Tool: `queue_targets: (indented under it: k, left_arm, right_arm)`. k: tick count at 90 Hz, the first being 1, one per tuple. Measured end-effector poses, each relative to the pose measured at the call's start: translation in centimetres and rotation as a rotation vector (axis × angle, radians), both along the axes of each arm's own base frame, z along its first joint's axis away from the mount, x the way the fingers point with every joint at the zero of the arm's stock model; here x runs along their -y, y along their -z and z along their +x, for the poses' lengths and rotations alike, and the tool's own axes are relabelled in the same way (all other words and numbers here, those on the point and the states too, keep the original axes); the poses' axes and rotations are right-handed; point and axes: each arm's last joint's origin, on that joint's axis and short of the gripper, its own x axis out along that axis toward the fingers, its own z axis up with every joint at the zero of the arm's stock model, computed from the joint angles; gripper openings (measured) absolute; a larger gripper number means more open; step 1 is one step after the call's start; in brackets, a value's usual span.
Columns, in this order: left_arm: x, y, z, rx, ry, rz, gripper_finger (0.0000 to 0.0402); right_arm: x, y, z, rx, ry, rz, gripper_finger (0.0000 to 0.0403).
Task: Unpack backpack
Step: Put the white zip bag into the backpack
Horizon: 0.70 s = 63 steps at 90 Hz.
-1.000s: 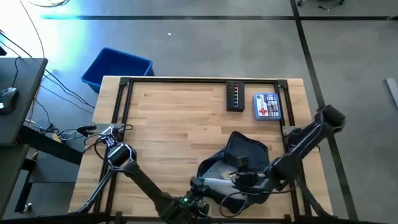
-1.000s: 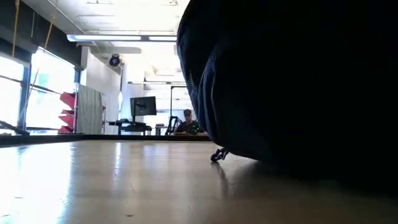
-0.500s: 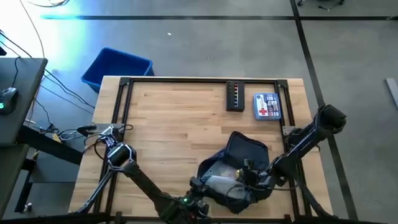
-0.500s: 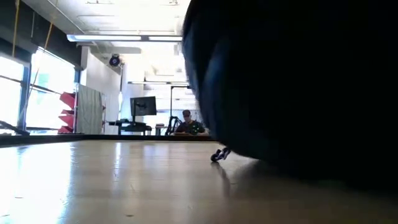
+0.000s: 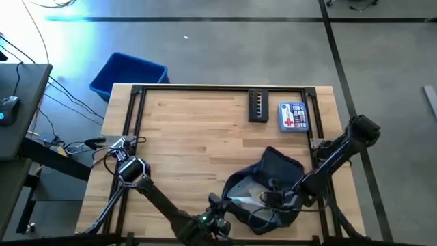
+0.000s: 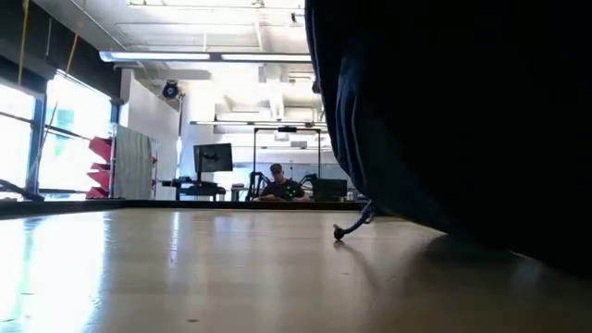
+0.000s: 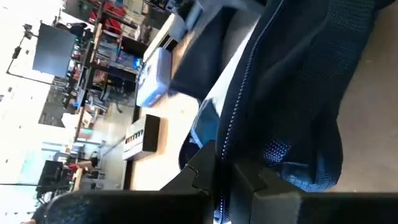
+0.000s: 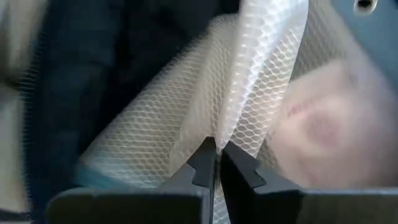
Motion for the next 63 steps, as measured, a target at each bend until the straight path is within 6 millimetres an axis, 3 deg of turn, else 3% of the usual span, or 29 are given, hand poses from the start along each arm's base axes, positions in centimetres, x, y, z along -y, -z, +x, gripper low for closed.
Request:
queue_targets:
  k: [15, 28, 45, 63]
  left_arm:
    - [0.0, 0.0, 0.0, -0.007, 0.004, -0.008, 0.0]
    - [0.3, 0.0, -0.2, -0.009, 0.011, -0.009, 0.0]
    - [0.7, 0.0, -0.6, -0.013, 0.024, -0.009, 0.0]
    - [0.9, 0.1, -0.7, -0.013, 0.029, -0.012, 0.0]
  right_arm:
    - [-0.5, -4.1, 0.6, -0.035, -0.004, -0.109, 0.0002]
    - [-0.9, -6.6, 1.0, 0.13, 0.03, -0.277, 0.0002]
    - [-0.8, -6.6, 2.3, 0.311, 0.082, -0.318, 0.0002]
    - [0.0, -6.0, 2.7, 0.15, 0.06, -0.177, 0.0003]
